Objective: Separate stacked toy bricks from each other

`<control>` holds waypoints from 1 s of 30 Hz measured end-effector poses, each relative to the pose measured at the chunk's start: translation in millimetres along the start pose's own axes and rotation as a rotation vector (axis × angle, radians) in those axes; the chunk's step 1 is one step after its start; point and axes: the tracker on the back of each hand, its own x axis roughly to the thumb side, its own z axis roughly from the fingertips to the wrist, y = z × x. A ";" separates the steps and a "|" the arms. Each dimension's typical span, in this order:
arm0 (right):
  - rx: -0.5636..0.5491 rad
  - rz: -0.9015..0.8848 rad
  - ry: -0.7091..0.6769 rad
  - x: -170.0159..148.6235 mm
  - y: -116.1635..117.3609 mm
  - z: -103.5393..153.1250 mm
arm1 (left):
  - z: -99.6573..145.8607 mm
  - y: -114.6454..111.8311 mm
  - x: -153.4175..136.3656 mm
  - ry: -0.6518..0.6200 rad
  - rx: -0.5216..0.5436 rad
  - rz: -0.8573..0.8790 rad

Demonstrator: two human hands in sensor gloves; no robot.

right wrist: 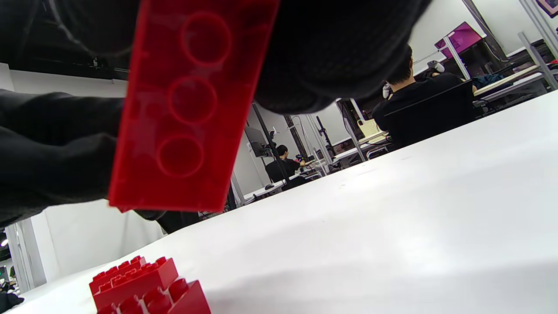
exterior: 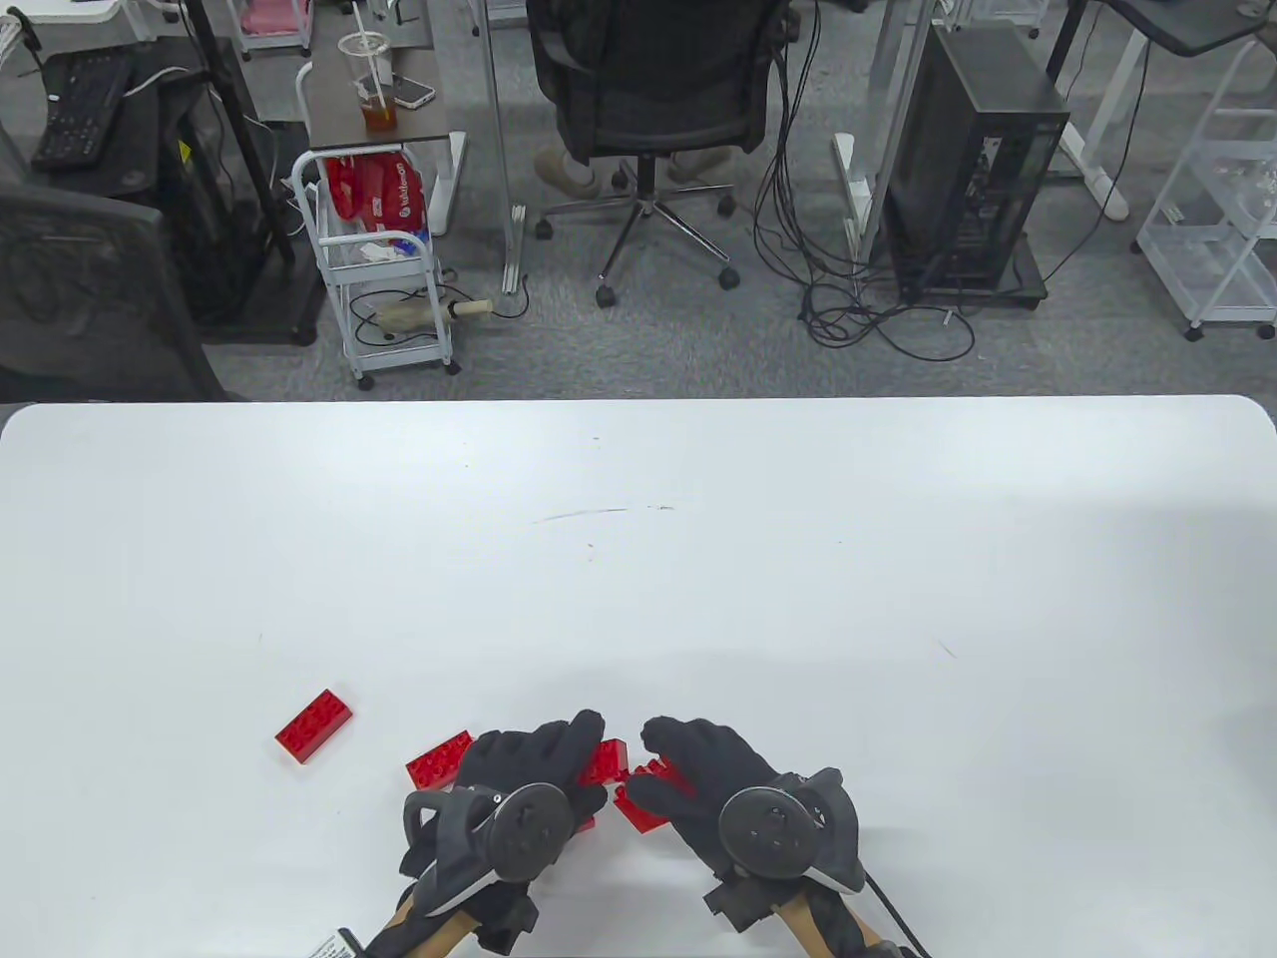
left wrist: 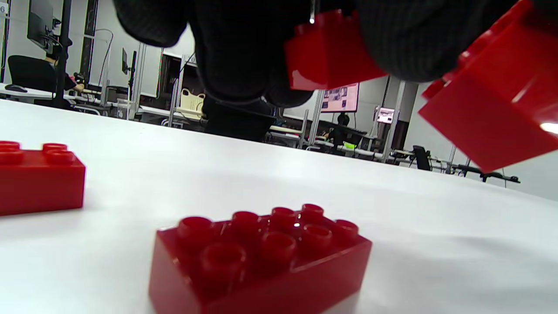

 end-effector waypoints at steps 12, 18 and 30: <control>0.011 -0.038 0.023 0.3 2.1 0.3 | -49.5 2.8 -13.6 0.140 -0.209 -0.121; 0.006 -0.053 0.042 -4.3 0.1 -1.6 | -80.2 -0.7 -27.1 0.241 -0.276 -0.159; -0.002 -0.093 0.064 -9.8 -2.7 -2.1 | -142.6 -27.2 -45.9 0.422 -0.398 -0.329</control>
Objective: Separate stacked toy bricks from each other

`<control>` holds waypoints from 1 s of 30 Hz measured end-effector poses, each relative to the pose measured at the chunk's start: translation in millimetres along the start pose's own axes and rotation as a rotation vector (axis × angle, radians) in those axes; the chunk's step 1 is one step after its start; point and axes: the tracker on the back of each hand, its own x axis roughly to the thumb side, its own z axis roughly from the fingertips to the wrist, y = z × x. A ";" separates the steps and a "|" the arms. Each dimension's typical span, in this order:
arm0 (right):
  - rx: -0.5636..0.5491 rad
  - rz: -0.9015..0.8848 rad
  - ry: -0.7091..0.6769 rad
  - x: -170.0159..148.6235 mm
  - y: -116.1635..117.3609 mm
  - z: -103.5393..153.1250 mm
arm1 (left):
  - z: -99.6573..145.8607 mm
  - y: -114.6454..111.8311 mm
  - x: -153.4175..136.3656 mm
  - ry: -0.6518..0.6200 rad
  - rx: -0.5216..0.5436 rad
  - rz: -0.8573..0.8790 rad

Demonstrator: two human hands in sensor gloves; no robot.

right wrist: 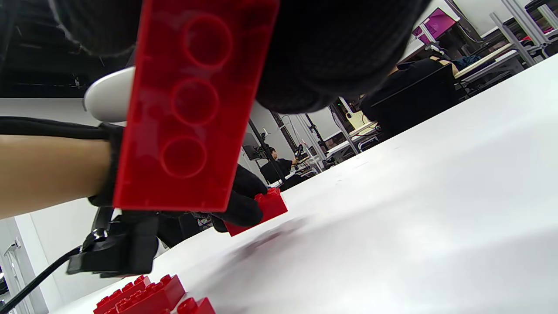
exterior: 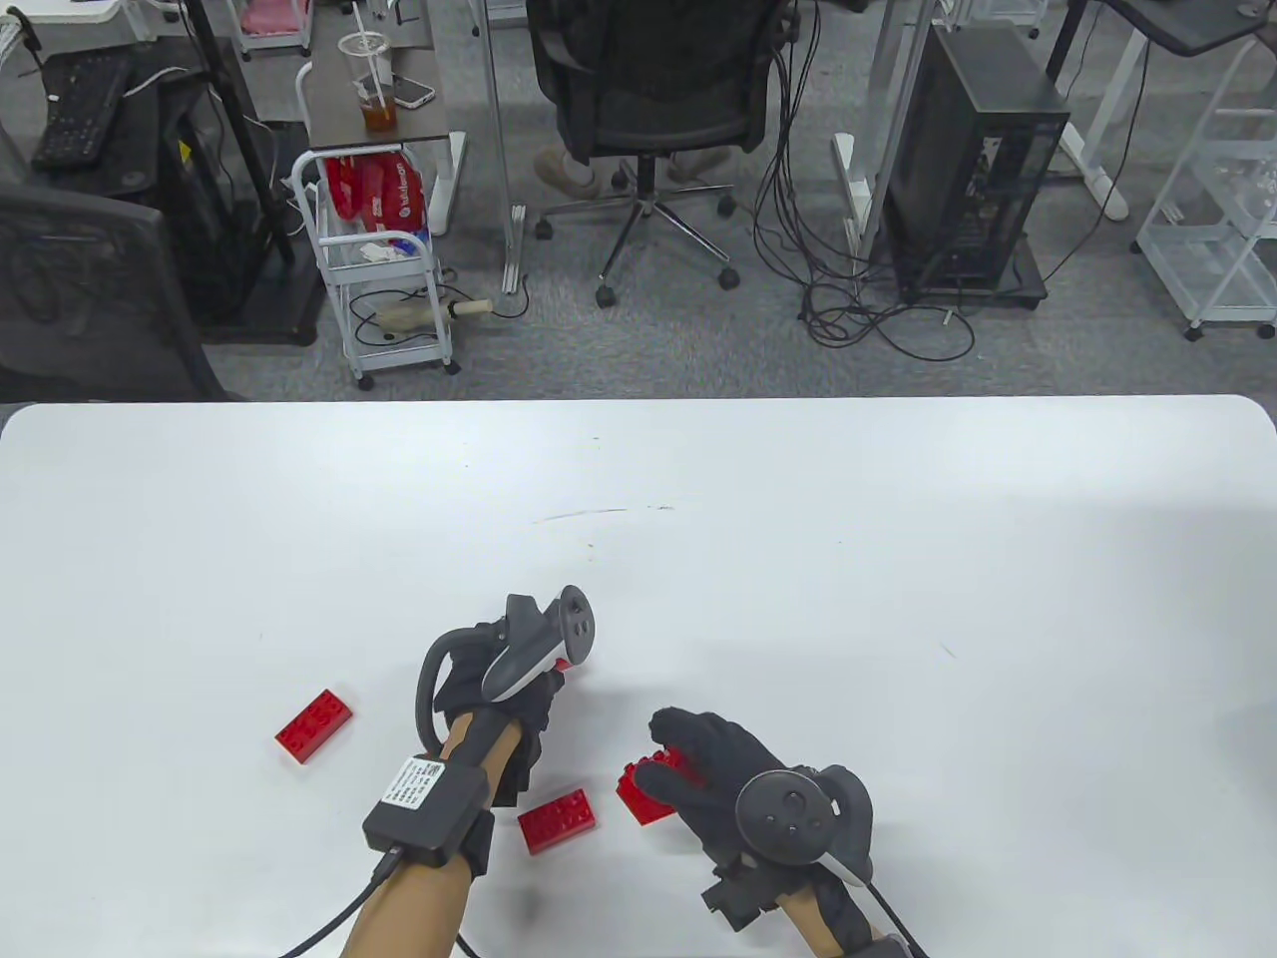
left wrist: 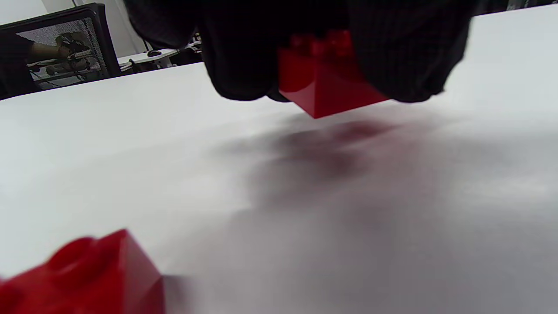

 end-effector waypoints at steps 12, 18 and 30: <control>-0.006 -0.050 0.046 -12.0 -6.2 -1.4 | -23.8 -5.2 7.0 0.087 -0.091 -0.088; -0.008 -0.052 0.060 -16.5 -7.9 -2.2 | -23.7 -8.1 14.9 0.104 -0.091 -0.163; -0.039 -0.090 0.061 -27.5 -18.5 -0.1 | 30.8 36.8 11.1 -0.032 -0.047 -0.137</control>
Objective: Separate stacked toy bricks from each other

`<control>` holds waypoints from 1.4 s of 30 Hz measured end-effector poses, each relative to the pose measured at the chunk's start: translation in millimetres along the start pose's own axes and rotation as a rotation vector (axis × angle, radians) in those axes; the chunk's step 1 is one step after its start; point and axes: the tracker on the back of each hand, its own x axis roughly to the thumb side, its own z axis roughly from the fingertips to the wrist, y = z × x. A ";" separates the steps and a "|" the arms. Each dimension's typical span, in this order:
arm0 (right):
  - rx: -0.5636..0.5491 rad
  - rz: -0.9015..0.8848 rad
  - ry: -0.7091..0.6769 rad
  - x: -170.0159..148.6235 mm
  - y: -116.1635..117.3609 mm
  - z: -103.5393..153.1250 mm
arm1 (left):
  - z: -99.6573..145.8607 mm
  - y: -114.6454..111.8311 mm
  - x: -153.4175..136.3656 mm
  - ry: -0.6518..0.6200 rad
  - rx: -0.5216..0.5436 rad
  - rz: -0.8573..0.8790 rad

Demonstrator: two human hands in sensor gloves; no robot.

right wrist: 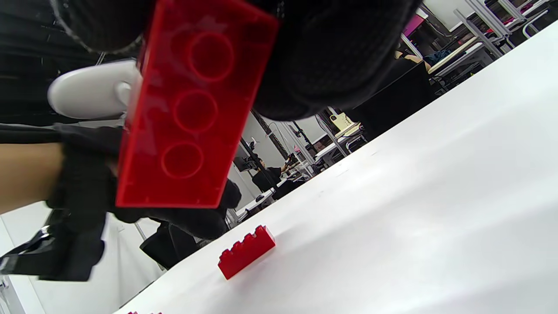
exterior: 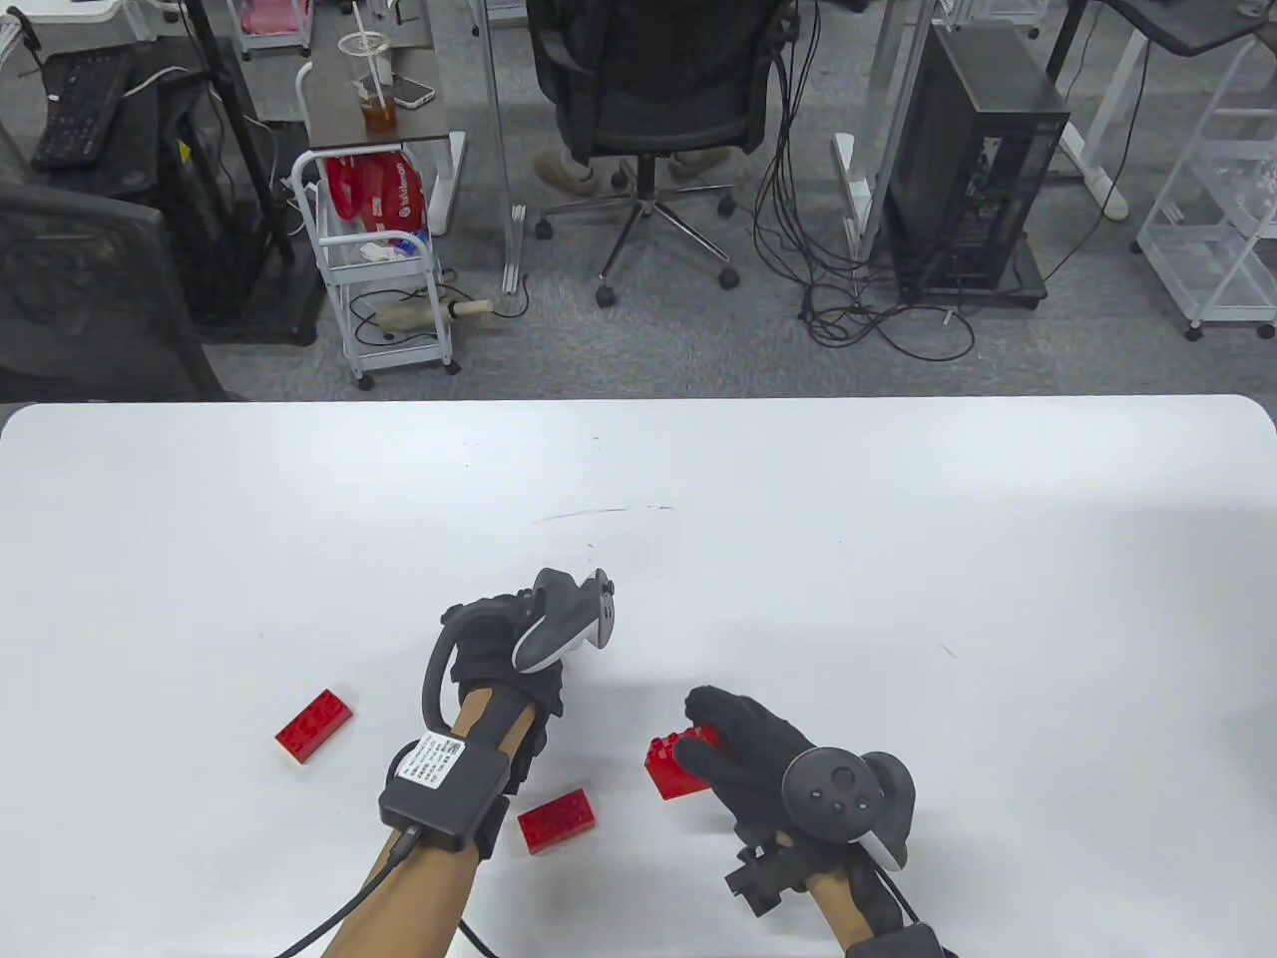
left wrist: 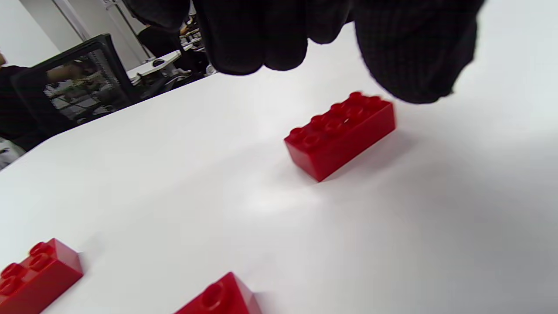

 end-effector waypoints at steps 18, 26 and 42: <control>0.063 0.005 -0.042 2.6 5.3 0.8 | 150.0 -9.9 -3.0 -0.332 0.515 0.185; 0.091 0.019 -0.080 13.8 12.4 3.5 | 151.8 -31.6 9.5 -0.432 0.515 0.241; 0.165 -0.011 -0.139 33.9 25.2 9.4 | 141.6 -71.5 8.8 -0.600 0.465 0.489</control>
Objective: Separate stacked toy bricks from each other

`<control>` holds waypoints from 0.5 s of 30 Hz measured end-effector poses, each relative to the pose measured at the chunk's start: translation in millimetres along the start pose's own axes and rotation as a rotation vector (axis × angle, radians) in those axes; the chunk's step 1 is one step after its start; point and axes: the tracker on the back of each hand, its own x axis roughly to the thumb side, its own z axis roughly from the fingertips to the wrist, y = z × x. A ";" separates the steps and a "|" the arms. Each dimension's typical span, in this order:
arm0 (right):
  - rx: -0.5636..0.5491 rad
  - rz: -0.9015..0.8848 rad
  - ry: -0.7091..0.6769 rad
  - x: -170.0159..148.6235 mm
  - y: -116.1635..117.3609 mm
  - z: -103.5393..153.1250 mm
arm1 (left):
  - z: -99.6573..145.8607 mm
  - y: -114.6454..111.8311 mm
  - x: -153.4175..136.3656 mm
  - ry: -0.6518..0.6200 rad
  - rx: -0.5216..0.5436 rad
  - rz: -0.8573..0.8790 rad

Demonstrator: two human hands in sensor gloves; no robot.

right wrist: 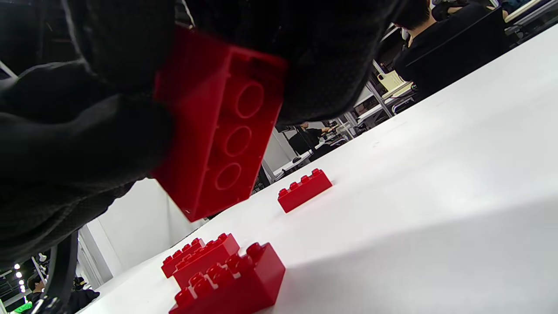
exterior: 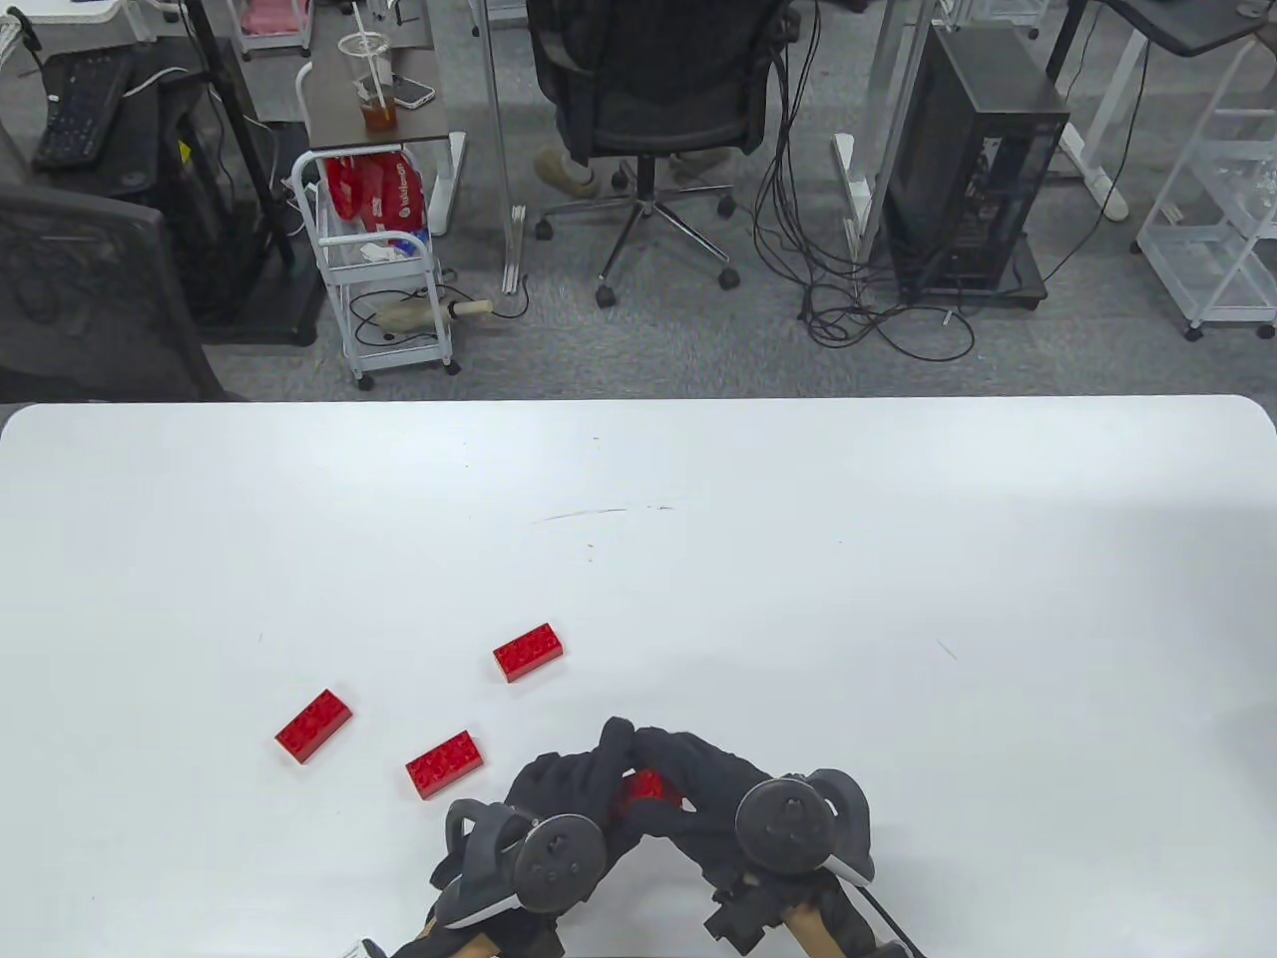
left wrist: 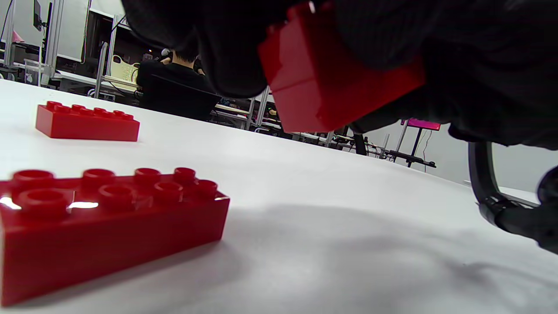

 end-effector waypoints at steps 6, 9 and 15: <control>-0.013 -0.057 0.029 0.9 -1.7 1.6 | 2.4 3.3 -1.4 0.005 0.063 0.055; -0.016 -0.123 0.074 -2.5 -1.1 1.2 | 5.2 7.7 -4.4 0.001 0.132 0.122; -0.002 -0.136 0.059 -7.7 -2.3 0.4 | 8.9 10.5 -0.7 -0.008 0.211 0.127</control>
